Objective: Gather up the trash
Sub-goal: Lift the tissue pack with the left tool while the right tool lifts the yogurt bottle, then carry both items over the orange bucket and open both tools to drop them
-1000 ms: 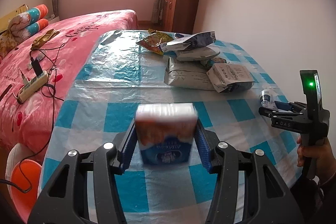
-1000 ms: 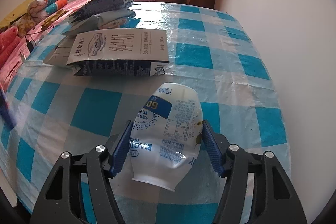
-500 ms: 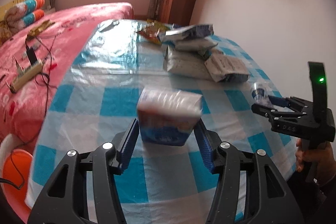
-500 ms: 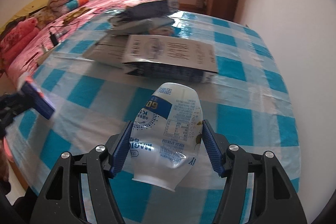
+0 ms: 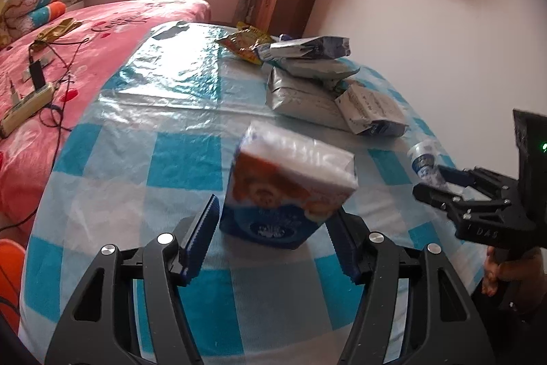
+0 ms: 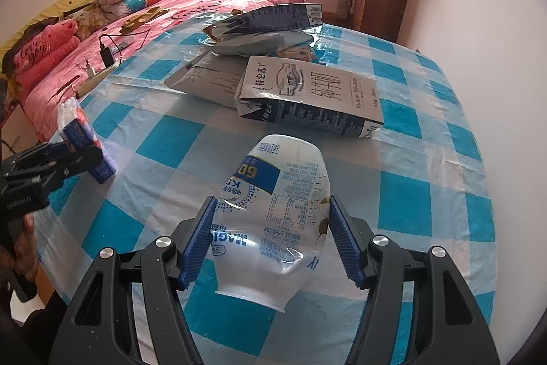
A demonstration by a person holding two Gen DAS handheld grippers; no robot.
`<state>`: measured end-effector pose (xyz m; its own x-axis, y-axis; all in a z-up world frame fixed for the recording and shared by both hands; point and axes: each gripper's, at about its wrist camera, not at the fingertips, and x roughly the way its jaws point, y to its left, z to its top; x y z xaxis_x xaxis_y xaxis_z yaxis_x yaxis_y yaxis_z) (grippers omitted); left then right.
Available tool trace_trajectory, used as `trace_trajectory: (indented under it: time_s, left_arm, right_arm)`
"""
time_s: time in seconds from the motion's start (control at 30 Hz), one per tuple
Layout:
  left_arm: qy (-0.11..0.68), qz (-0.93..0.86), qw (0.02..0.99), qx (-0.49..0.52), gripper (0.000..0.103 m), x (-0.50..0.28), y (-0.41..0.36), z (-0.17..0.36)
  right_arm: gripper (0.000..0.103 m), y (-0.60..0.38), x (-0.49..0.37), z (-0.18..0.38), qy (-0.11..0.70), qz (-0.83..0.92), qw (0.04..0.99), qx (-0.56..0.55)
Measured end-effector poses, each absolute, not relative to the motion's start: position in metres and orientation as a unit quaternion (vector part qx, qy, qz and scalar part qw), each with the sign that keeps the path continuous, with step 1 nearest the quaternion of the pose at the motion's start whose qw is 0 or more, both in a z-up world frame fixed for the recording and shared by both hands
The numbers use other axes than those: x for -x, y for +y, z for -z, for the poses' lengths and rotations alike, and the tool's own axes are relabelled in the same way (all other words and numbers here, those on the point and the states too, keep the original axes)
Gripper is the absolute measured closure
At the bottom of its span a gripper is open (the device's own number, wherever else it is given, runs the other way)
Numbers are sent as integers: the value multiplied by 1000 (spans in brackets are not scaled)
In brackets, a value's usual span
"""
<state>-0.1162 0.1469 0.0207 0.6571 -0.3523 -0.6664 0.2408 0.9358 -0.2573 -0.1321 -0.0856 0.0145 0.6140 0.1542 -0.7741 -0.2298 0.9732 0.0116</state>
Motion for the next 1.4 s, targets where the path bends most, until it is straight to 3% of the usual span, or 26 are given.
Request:
trace_trajectory:
  time_s: [0.3, 0.67, 0.93, 1.4]
  left_arm:
    - [368, 162, 914, 54, 50, 116, 148, -31]
    - [331, 108, 935, 72, 50, 130, 201, -73]
    - [301, 13, 951, 63, 50, 161, 279, -103]
    - [352, -144, 918, 111, 50, 207, 404, -47]
  right_arm:
    - [38, -82, 133, -15, 428, -118, 895, 33]
    - [38, -61, 122, -27, 438, -183, 880, -16]
    - [38, 14, 115, -40, 447, -295, 844, -24]
    - [38, 204, 137, -61, 426, -496, 755, 52]
